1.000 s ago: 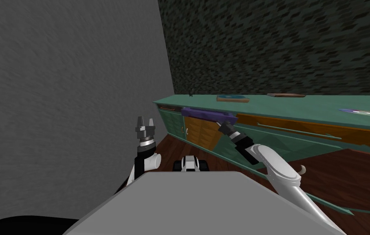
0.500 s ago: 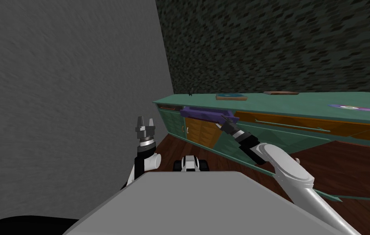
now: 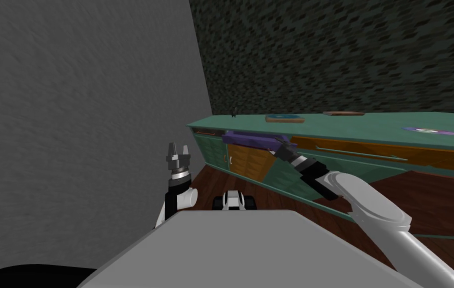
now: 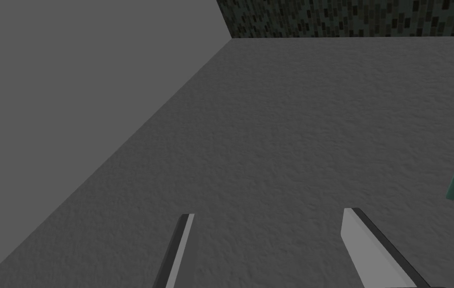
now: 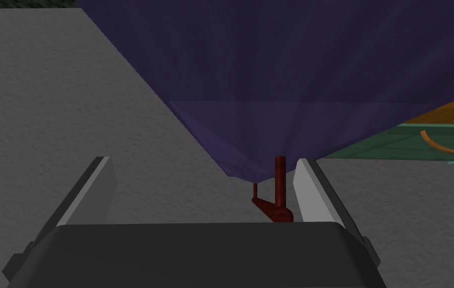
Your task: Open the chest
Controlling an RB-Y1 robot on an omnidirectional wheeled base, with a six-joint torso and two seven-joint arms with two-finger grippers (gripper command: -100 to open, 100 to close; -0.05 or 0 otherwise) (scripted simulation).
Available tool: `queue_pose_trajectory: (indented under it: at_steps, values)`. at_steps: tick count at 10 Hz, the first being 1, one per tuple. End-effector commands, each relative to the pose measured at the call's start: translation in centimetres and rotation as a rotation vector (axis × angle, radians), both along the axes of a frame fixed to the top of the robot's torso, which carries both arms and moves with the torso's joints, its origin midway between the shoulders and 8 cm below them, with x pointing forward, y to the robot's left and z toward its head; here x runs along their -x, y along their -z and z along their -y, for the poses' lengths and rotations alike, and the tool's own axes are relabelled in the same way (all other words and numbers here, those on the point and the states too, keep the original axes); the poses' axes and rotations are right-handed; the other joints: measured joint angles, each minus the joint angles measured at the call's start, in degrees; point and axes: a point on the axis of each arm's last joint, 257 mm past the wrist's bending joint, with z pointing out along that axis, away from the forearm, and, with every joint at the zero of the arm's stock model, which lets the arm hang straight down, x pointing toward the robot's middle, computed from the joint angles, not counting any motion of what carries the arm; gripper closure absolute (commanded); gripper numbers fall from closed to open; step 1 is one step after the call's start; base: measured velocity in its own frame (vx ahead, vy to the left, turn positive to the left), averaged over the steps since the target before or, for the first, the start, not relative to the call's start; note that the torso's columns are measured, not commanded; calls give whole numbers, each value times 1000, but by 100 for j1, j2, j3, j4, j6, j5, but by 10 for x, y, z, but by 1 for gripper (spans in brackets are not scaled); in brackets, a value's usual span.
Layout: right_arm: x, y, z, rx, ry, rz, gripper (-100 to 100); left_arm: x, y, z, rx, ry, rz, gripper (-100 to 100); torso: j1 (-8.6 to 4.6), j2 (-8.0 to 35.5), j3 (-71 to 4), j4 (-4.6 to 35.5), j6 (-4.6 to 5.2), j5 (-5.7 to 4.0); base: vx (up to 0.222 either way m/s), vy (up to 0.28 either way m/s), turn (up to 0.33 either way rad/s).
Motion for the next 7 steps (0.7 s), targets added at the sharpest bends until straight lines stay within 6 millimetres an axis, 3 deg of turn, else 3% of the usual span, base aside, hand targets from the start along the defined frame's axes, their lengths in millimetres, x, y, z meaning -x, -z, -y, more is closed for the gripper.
queue_pose_trajectory:
  at_steps: [1, 2, 7]
  values:
    - [1, -6, 1, 2, -6, -1, -100, 0, 0, 0, 0, 0, 0, 0, 1, -5, -4, 0, 0, 1, 11, 22, -20]
    - [1, -6, 1, -1, -6, -4, 0, 0, 0, 0, 0, 0, 0, 0, 0, 1, -1, 4, -5, 3, 0, 0, 0]
    - [1, -6, 1, -1, -6, -4, 0, 0, 0, 0, 0, 0, 0, 0, 1, -1, -1, 0, 1, 1, 0, 0, 0]
